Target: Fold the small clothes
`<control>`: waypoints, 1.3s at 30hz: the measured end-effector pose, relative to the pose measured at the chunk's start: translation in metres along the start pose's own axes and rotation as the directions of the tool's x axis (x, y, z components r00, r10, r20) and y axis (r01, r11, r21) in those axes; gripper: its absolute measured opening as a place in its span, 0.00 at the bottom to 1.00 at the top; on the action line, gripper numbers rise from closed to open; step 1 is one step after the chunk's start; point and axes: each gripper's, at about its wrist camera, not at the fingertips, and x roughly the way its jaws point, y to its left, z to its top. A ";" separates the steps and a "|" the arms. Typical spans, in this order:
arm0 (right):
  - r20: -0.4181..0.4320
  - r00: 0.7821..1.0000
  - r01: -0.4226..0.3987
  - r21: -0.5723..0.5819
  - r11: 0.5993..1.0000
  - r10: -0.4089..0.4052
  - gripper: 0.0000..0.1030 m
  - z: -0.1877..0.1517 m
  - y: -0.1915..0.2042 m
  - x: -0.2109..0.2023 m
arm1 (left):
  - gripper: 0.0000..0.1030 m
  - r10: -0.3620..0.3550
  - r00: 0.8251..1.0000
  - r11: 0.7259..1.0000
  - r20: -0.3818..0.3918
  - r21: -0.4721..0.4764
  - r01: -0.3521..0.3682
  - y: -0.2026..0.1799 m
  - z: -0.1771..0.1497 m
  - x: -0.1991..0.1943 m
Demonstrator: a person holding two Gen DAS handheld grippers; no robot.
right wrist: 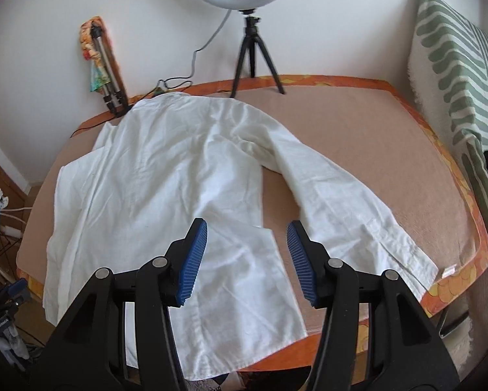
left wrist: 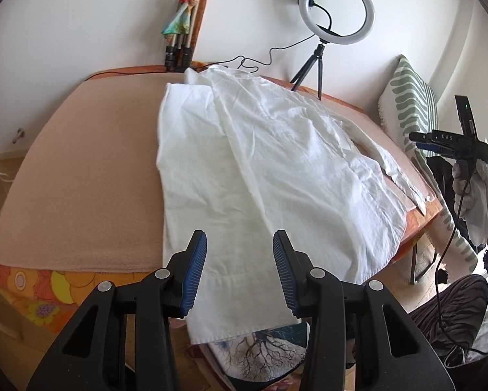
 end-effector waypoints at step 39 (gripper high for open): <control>-0.178 0.975 0.161 0.169 0.973 -0.130 0.08 -0.072 -0.222 0.066 | 0.40 -0.235 0.941 0.942 -0.243 0.182 0.282 -0.194 0.025 0.143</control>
